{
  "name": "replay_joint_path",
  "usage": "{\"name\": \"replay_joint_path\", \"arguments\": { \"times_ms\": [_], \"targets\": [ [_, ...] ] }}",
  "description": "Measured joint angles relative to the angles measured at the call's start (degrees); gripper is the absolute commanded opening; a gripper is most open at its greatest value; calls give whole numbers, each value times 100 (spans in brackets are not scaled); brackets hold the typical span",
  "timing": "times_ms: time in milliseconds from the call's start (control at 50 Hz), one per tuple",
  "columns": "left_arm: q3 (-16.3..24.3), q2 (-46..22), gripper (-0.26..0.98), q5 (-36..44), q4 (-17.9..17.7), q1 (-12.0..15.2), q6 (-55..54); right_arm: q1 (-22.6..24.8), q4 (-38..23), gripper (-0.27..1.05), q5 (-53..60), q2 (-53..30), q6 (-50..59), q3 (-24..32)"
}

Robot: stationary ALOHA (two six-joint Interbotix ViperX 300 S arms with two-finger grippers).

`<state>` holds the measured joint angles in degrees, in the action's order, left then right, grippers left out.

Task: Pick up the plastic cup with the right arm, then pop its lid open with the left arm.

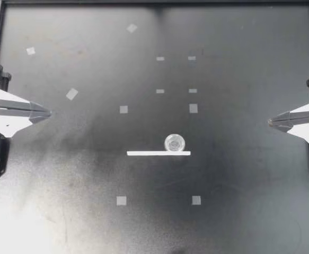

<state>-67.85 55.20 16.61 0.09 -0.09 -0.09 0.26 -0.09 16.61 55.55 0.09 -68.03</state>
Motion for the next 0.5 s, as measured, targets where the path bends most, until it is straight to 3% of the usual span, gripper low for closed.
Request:
{"name": "replay_joint_path", "arguments": {
  "times_ms": [100, 240, 500],
  "targets": [
    [-316, 9, -4, 62, 0, -9, -26, 0, 0, -6, 0, -18, 0, -123],
    [-343, -70, -5, 79, 0, -9, -18, 0, 0, -7, 0, -97, 62, -229],
    [686, -1169, -5, -272, 0, -9, 44, 0, 0, -6, 158, -791, 299, -79]
  ]
}}
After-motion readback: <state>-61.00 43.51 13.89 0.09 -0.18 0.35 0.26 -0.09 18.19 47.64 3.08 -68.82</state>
